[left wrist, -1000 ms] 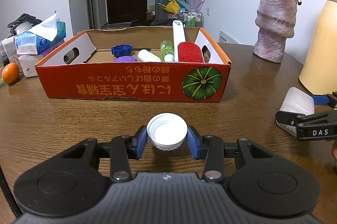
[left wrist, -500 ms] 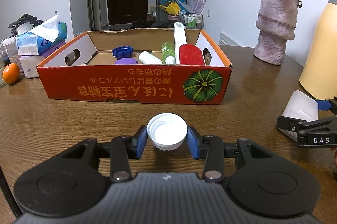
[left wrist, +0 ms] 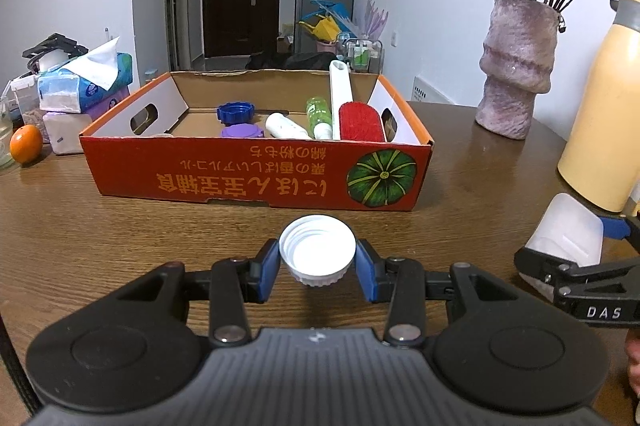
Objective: Organize rigid objects
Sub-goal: 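Grasp the frosted plastic container with the right tool while the left holds the cap, then carry the white cap and frosted container over the cardboard box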
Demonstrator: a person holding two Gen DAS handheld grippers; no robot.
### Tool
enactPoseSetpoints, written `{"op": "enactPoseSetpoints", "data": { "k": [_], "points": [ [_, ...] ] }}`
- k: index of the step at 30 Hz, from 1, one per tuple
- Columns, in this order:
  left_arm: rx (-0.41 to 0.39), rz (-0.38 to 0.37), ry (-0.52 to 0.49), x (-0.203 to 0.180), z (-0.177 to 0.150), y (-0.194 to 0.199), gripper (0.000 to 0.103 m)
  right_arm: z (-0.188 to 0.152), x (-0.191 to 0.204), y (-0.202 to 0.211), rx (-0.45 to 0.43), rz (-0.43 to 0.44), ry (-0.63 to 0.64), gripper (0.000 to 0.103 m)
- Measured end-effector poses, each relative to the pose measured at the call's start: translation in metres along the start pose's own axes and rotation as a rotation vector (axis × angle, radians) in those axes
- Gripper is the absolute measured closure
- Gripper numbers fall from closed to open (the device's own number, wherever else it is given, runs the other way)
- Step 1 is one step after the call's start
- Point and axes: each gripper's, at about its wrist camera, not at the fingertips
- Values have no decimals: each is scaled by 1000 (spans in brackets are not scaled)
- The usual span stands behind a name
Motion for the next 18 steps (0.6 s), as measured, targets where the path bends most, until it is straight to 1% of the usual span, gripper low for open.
{"op": "enactPoseSetpoints", "data": {
  "k": [9,18],
  "points": [
    [-21,-9,18,16,-2,19,62,-4,31,20,-29,-12,-16,4],
    [-43,-1,35,44,-5,39,62,-5,62,39,-61,-21,-35,4]
  ]
}}
Point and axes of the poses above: each gripper's, at about its wrist camera, not at the fingertips, and y roughly against the way its jaws point, x to its left, z to its top, and after that the axes turned 2 degrees about -x, right-handed
